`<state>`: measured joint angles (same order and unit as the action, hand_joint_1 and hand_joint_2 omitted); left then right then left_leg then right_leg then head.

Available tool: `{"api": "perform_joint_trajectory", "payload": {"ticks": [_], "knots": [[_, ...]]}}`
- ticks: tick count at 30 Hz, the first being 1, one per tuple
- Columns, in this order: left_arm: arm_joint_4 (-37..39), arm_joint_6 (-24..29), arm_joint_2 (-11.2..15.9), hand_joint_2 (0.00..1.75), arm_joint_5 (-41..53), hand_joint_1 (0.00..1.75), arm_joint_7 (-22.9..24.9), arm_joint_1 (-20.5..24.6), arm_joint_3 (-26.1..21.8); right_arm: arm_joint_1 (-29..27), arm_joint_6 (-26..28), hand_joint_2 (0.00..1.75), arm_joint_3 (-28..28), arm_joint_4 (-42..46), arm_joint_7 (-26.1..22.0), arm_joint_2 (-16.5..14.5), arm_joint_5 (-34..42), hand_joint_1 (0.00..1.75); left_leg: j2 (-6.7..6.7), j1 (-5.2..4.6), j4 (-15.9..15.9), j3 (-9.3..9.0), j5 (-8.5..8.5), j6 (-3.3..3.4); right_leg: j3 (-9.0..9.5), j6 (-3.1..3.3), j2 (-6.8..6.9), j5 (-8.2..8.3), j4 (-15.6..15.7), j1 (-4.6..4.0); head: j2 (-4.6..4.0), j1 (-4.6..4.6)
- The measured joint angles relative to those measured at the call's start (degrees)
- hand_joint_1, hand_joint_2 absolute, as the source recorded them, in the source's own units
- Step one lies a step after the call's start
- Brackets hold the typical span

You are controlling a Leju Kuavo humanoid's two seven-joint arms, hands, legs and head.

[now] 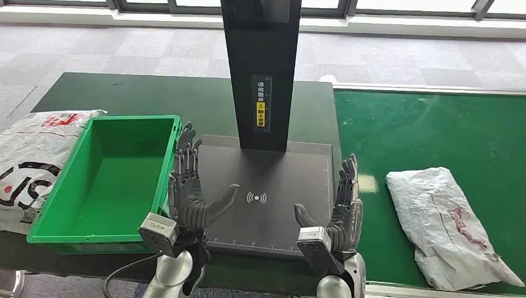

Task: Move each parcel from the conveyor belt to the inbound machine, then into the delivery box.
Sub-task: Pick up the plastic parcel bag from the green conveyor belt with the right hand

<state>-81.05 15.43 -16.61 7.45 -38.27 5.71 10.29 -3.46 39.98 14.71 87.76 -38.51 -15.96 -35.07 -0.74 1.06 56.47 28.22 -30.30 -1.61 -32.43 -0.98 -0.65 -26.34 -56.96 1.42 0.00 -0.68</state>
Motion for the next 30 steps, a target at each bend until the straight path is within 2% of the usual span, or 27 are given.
{"api": "perform_joint_trajectory", "payload": {"ticks": [2,4,5,6,14,17,20,26,30], "knots": [[0.0,0.0,0.0,1.75,-0.4,0.0,-0.2,-0.4,-0.5,0.7,0.0,1.75,-4.1,-0.7,5.7,-0.1,-10.6,0.0,0.0,-0.01,0.0,0.0,0.0,0.0,0.0,0.0,0.0,0.0,0.0,0.0,0.0,0.01],[0.0,0.0,0.0,1.75,-1.1,0.0,-0.4,-1.3,-1.9,4.5,0.1,1.75,-17.6,-3.0,14.7,-0.7,-27.7,0.0,-0.01,-0.03,0.0,-0.02,0.0,0.01,0.01,0.0,0.01,0.01,0.0,0.02,0.0,0.01],[0.0,0.0,0.0,1.75,-1.4,0.0,-0.5,-1.6,-2.4,6.7,0.1,1.75,-24.2,-4.2,17.4,-0.9,-32.8,0.0,-0.01,-0.04,0.0,-0.04,0.01,0.01,0.01,-0.01,0.01,0.01,0.0,0.03,0.0,0.02],[0.0,0.0,0.0,1.75,-1.6,0.0,-0.5,-1.7,-2.8,8.6,0.1,1.75,-29.2,-5.1,18.3,-1.1,-35.6,0.0,-0.01,-0.05,0.0,-0.1,0.01,0.01,0.0,-0.01,0.01,0.01,0.0,0.04,0.0,0.02],[0.0,-0.1,-0.1,1.75,-2.4,0.0,-0.4,-1.8,-3.9,17.2,0.1,1.75,-49.9,-11.7,17.4,-1.6,-44.6,0.0,0.0,-0.05,0.0,-0.49,0.02,0.02,0.0,-0.01,-0.01,0.03,0.0,0.03,0.0,0.02],[0.0,-0.4,-0.1,1.75,-2.5,0.0,-0.3,-1.9,-4.3,19.1,0.1,1.75,-54.4,-13.7,19.1,-1.5,-47.0,0.0,0.03,-0.05,0.0,-0.5,0.02,0.02,0.0,-0.01,-0.04,0.03,0.0,0.03,0.0,0.02],[0.1,-0.9,-0.1,1.75,-2.6,0.0,-0.4,-2.0,-4.7,20.4,0.1,1.75,-56.8,-15.9,23.6,-0.9,-49.5,0.0,0.03,-0.04,0.0,-0.51,0.02,0.02,0.0,-0.01,-0.04,0.03,0.0,0.03,0.0,0.02],[1.9,-2.2,-0.1,1.75,-2.5,0.0,-1.5,-2.2,-5.1,20.7,0.1,1.75,-57.7,-22.6,35.5,2.6,-51.9,0.0,0.02,-0.05,0.0,-0.52,0.02,0.02,0.0,-0.01,-0.03,0.03,0.0,0.03,0.0,0.02],[3.4,-2.2,-0.1,1.75,-2.8,0.0,-1.8,-2.2,-5.1,20.7,0.1,1.75,-57.7,-28.0,39.2,5.4,-52.1,0.0,0.03,-0.06,0.0,-0.52,0.02,0.02,-0.01,-0.01,-0.03,0.03,0.0,0.05,0.0,0.02]]}}
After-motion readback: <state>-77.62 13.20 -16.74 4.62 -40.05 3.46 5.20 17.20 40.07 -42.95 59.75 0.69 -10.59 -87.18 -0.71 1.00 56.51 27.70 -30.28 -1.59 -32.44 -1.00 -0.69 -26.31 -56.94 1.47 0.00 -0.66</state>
